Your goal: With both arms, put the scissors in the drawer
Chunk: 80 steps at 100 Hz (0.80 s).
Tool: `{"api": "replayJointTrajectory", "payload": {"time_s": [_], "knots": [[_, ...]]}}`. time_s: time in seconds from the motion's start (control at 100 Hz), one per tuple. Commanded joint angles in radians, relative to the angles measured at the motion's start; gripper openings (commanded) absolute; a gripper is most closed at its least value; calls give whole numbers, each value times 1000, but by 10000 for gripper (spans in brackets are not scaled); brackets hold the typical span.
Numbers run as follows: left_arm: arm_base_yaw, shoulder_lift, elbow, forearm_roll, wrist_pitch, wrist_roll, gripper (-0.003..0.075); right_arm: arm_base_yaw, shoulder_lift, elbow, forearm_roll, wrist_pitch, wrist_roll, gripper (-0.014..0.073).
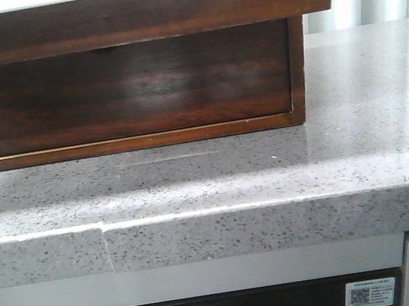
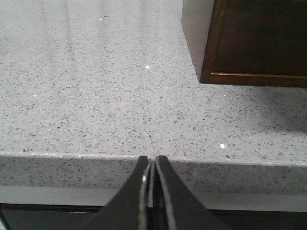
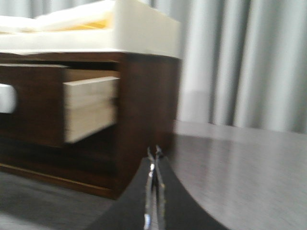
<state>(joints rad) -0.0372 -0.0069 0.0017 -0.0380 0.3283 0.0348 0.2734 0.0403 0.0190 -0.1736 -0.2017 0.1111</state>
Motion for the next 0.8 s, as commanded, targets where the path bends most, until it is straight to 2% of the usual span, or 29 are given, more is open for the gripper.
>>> {"api": "replayJointTrajectory", "payload": {"time_s": [0.0,0.11,0.23,0.43,0.79], "knots": [[3,-29,24,-3,-35,-1,-18,-107,9,7,5,-2,5,-61],[3,-29,24,-3,-35,-1,-19,-216,-13,7,44,144,1,-61],[3,-29,24,-3,-35,-1,-19,-316,-67,7,113,301,-59,-61],[3,-29,24,-3,-35,-1,-19,-360,-70,7,96,494,-59,-61],[3,-29,24,-3,-35,-1,-19,-360,-70,7,91,496,-61,-61]]}}
